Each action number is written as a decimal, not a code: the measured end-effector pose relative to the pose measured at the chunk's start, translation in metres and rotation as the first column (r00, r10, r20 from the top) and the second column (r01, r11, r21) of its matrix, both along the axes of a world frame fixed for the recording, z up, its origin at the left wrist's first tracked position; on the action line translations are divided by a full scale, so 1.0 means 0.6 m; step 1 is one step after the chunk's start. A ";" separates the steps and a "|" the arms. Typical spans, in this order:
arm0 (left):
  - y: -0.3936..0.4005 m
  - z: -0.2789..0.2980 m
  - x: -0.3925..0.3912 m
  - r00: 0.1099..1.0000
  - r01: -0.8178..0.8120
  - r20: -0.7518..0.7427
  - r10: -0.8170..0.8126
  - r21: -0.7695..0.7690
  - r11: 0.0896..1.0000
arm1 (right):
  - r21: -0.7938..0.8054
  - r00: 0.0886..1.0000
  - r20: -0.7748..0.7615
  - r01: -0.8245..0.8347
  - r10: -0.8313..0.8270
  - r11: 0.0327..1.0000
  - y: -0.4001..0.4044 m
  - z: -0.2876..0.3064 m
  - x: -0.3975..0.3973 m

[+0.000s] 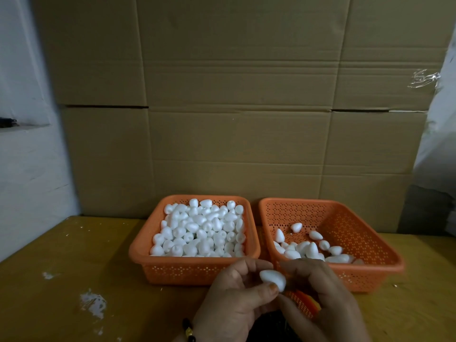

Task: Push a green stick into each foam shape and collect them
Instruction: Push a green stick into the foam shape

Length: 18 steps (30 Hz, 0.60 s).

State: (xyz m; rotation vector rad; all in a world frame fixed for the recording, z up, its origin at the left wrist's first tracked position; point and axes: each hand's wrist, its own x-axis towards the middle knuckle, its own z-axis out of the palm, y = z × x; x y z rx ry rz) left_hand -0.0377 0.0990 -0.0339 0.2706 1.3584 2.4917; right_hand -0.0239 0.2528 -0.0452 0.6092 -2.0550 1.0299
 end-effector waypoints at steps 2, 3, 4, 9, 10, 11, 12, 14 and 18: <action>0.000 -0.006 -0.002 1.000 -0.017 -0.005 0.017 -0.064 0.998 | 0.048 1.000 -0.015 -0.011 0.011 0.999 0.000 -0.001 -0.003; 0.000 -0.008 -0.004 1.000 -0.018 -0.003 0.017 -0.093 0.996 | 0.067 1.000 -0.017 -0.009 0.010 0.998 0.000 -0.001 -0.004; -0.001 -0.009 -0.005 1.000 -0.016 -0.003 0.016 -0.115 0.993 | 0.080 1.000 -0.022 0.000 0.001 0.997 0.002 -0.001 -0.006; -0.008 -0.010 -0.011 0.995 -0.098 -0.027 0.094 -0.216 0.971 | 0.017 0.993 0.037 0.114 -0.115 0.993 0.036 0.016 -0.027; -0.011 -0.009 -0.012 0.991 -0.131 -0.043 0.124 -0.249 0.960 | 0.050 0.981 0.055 0.186 -0.188 0.981 0.052 0.021 -0.038; -0.016 -0.006 -0.014 0.987 -0.162 -0.065 0.150 -0.280 0.946 | 0.104 0.958 0.075 0.267 -0.275 0.958 0.068 0.025 -0.051; -0.023 -0.004 -0.016 0.981 -0.190 -0.094 0.169 -0.314 0.930 | 0.171 0.924 0.087 0.353 -0.371 0.920 0.083 0.028 -0.064; -0.039 0.001 -0.020 0.966 -0.245 -0.179 0.187 -0.400 0.883 | 0.305 0.830 0.092 0.502 -0.550 0.809 0.112 0.031 -0.090; -0.082 0.016 -0.042 0.895 -0.425 -0.374 0.241 -0.557 0.714 | 0.534 0.654 0.206 0.548 -0.728 0.644 0.153 0.028 -0.120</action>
